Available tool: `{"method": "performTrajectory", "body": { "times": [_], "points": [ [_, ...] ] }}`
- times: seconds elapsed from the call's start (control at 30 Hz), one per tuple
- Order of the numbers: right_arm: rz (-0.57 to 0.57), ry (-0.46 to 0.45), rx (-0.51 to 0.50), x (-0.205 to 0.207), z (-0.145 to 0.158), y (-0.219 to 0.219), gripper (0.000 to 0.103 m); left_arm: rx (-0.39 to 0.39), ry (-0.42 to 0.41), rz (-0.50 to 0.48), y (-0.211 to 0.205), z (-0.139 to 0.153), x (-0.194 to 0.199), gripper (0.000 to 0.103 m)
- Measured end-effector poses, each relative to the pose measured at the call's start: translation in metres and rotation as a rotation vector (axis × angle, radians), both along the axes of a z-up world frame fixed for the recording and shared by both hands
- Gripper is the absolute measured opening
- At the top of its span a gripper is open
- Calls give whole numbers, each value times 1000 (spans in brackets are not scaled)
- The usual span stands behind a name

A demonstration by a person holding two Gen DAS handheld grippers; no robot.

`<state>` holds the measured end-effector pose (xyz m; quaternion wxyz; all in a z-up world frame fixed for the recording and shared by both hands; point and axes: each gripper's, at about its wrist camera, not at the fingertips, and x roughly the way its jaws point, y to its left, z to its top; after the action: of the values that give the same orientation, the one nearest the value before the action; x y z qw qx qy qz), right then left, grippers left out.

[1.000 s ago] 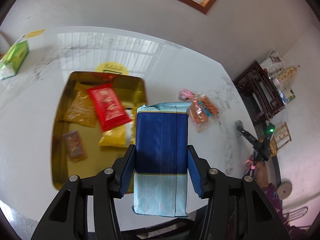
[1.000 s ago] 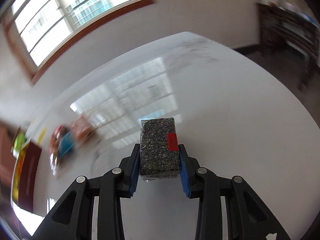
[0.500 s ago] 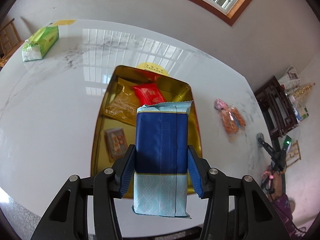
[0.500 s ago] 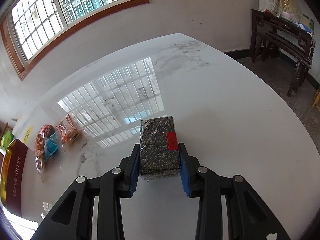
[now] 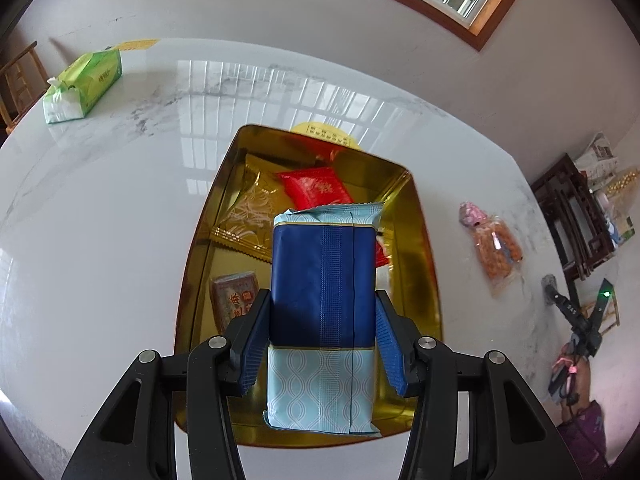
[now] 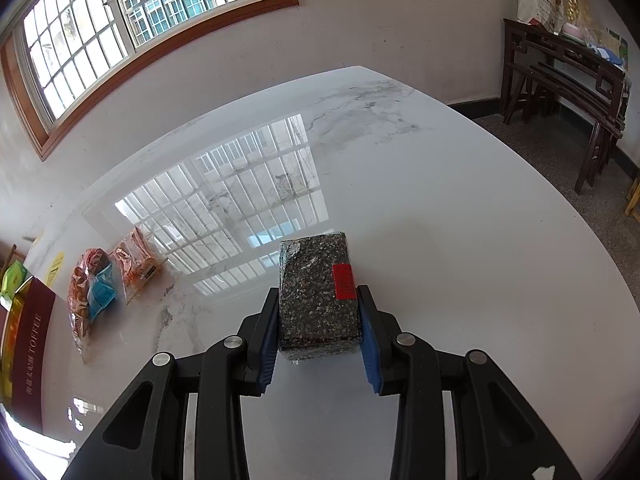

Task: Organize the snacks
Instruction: 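Lower the blue package into the gold tin and open the left gripper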

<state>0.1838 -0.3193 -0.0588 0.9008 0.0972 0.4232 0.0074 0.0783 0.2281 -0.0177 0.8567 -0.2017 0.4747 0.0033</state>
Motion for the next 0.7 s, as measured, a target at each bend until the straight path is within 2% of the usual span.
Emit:
{"method": "performTrajectory", "body": {
  "times": [0.43,0.7],
  "points": [
    [0,1,-3,1,-1,-1,34,75,33,10,-6,-28,2,51],
    [1,1,-3,1,0,-1,34,159,20,-15,-16,-27,2,51]
  ]
}}
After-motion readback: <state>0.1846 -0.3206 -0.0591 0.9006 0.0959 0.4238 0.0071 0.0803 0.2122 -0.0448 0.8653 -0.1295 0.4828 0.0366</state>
